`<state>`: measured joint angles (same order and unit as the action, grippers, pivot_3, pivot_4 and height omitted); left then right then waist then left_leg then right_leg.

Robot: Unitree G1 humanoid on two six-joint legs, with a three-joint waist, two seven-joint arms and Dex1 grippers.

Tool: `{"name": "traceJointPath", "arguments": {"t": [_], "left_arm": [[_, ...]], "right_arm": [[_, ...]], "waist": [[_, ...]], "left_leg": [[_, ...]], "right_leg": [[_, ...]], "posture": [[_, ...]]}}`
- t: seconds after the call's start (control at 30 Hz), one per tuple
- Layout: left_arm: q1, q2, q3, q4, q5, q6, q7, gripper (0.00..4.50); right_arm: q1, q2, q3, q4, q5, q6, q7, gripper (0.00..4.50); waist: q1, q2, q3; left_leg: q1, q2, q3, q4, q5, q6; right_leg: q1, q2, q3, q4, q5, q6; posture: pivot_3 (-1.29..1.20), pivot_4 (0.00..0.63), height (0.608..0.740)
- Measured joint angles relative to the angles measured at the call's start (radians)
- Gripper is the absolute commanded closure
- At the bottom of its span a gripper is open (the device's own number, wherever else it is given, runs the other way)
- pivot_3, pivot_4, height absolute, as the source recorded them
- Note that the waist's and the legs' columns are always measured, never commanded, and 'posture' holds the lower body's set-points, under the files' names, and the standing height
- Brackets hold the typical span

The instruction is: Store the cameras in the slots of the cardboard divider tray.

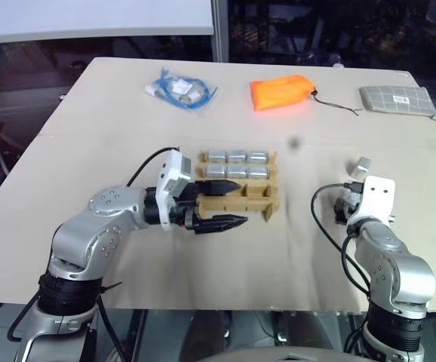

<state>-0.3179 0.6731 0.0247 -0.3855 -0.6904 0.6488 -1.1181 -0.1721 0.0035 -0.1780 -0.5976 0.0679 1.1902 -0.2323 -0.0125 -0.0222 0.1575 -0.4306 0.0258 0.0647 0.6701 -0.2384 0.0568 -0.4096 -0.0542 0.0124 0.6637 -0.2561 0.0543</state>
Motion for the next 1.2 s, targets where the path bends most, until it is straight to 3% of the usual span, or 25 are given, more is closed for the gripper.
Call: {"name": "traceJointPath", "arguments": {"t": [0.23,0.47,0.67,0.97,1.2], "left_arm": [[-0.014,0.0,-0.007,0.001,-0.001,0.0,0.001,0.6],[-0.048,-0.028,-0.01,0.023,-0.038,0.036,0.031,0.6],[-0.153,-0.055,0.01,0.089,-0.158,0.182,0.094,0.6],[-0.349,-0.142,0.07,0.251,-0.375,0.493,0.299,0.6],[-0.432,-0.206,0.097,0.339,-0.481,0.669,0.45,0.6]], "right_arm": [[0.018,-0.012,0.006,0.0,-0.009,-0.029,0.034,2.0],[0.118,-0.171,0.071,-0.035,0.015,-0.268,0.219,2.0],[0.156,-0.322,0.117,-0.135,0.11,-0.508,0.486,2.0],[0.119,-0.573,0.269,-0.157,0.054,-0.757,0.734,2.0],[0.066,-0.598,0.302,-0.159,0.013,-0.841,0.785,2.0]], "waist": [[0.0,0.0,0.0],[-0.001,0.0,0.0],[-0.001,0.001,0.0],[0.001,0.0,0.001],[0.002,-0.001,0.001]], "left_leg": [[0.0,0.0,0.0,0.0,0.0,0.0],[0.0,0.0,0.0,0.0,-0.002,0.003],[0.0,0.0,0.0,0.0,-0.002,0.004],[0.0,0.0,-0.001,0.001,-0.001,0.003],[0.0,-0.001,-0.002,0.001,0.0,0.0]], "right_leg": [[0.0,0.0,0.0,0.0,0.0,0.0],[0.0,0.0,0.0,0.0,0.0,0.0],[0.0,0.001,0.0,0.0,0.0,0.0],[0.0,0.001,0.0,0.0,0.0,0.001],[0.001,0.0,-0.001,0.0,0.0,0.001]], "posture": [[0.0,0.15,0.74],[0.0,0.15,0.74],[0.0,0.15,0.74],[0.0,0.15,0.74],[0.0,0.15,0.74]]}}
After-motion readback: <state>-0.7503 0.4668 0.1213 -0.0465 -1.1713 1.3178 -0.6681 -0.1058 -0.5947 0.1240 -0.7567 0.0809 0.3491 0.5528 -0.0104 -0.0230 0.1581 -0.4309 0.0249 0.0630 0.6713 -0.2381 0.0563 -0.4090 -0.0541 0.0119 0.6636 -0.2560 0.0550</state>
